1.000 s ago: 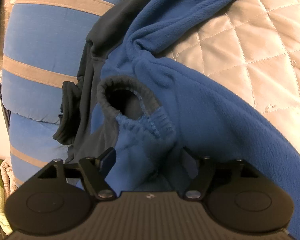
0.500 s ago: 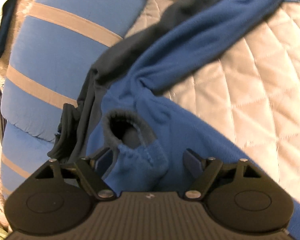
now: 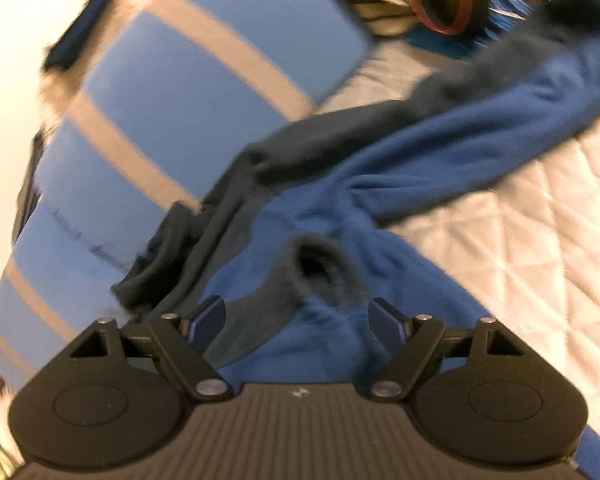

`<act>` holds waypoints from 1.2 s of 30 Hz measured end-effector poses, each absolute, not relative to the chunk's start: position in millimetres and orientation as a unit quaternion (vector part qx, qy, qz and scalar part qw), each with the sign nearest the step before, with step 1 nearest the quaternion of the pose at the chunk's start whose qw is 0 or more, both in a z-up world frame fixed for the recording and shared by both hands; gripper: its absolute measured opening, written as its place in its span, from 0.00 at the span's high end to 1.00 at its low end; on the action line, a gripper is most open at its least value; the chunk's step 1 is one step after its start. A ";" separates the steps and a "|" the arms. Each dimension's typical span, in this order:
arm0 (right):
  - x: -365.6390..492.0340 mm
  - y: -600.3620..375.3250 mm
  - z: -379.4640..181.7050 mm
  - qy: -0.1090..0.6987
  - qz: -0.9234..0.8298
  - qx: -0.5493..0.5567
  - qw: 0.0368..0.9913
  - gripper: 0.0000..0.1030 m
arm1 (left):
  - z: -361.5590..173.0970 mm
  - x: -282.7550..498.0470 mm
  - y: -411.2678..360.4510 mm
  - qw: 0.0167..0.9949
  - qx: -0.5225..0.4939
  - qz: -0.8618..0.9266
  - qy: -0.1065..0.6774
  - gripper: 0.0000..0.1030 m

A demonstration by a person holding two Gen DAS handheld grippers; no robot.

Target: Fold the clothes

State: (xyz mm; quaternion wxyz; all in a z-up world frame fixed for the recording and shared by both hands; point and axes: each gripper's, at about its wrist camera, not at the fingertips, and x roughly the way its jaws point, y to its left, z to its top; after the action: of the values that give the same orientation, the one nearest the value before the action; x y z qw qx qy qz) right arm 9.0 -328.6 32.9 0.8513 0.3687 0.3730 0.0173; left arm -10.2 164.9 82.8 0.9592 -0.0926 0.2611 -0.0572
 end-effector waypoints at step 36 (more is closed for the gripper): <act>151.0 -36.8 66.5 0.372 0.313 0.182 0.855 0.87 | 72.0 -88.8 46.2 0.891 0.408 -0.136 0.148 0.52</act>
State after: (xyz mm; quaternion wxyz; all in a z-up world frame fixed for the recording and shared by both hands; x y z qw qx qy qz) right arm 151.0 -36.8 66.5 0.8547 0.1815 0.3719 0.3133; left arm -88.8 46.2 72.0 0.8907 0.4077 0.1478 -0.1363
